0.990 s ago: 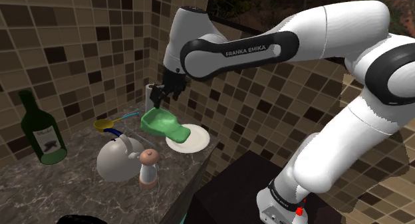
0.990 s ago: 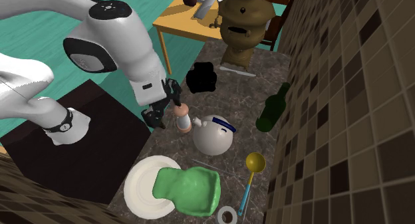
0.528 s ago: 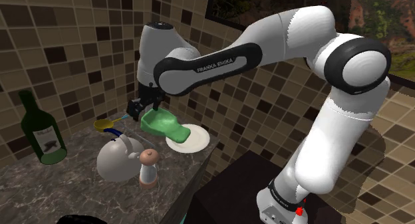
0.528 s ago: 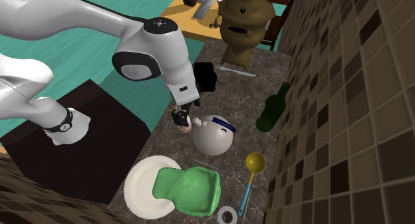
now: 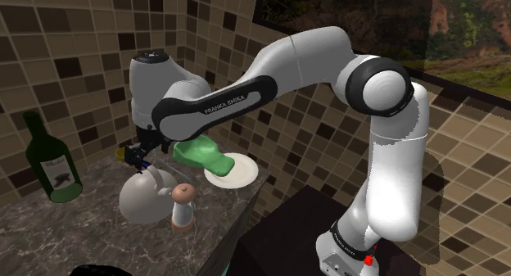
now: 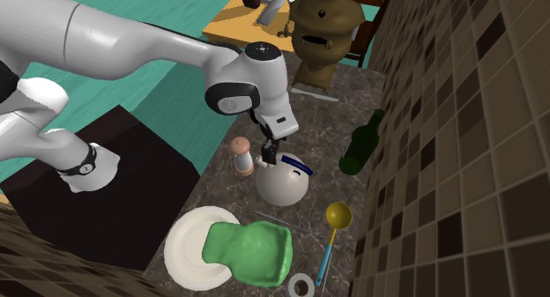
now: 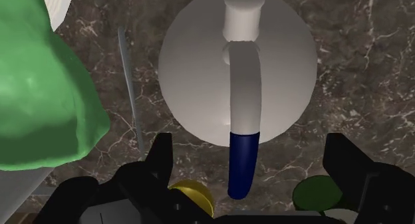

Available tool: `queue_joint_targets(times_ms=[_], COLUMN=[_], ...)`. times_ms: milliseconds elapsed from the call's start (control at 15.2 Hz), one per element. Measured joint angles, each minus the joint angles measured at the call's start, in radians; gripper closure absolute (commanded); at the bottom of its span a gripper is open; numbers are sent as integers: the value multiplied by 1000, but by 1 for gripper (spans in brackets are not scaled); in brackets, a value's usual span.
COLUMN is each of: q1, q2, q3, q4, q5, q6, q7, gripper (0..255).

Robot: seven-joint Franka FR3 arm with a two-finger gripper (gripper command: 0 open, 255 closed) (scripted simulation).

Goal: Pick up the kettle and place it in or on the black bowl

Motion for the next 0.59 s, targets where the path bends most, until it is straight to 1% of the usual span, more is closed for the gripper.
queue_joint_targets(times_ms=[594], q1=[20], q2=[80], q3=[-23], q4=[11], q5=[-41], q6=[61], q7=[23], gripper=[0])
